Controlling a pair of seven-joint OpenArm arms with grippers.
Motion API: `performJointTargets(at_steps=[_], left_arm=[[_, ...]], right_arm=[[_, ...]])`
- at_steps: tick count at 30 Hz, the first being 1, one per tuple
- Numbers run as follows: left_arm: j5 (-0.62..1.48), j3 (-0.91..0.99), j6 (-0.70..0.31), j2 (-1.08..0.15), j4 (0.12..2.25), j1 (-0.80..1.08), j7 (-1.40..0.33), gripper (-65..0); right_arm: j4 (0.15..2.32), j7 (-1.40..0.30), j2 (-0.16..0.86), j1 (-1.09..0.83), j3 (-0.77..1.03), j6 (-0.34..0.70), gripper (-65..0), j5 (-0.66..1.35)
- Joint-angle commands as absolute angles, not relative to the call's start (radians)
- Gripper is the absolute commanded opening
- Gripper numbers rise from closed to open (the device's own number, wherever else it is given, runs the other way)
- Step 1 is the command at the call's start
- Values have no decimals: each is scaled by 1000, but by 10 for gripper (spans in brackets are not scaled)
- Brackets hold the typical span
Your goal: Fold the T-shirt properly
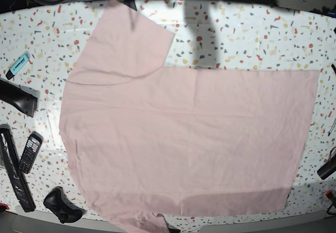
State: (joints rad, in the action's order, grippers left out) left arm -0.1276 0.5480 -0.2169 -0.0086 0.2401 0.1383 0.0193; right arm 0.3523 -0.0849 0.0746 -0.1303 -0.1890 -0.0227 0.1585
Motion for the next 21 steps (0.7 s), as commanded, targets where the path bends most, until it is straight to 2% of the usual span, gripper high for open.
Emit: performJointTargets(at_steps=[1, 11, 21], left_arm=[[-123, 547, -222, -6, 245, 144, 23, -474], [-123, 547, -270, -6, 278, 144, 22, -474], [-123, 547, -270, -19, 278, 145, 23, -474]], right_arm=[[360, -75, 78, -131, -186, -23, -540, 159], [360, -67, 78, -131, -186, -23, -540, 159], [360, -61, 82, -131, -186, -23, -539, 159]])
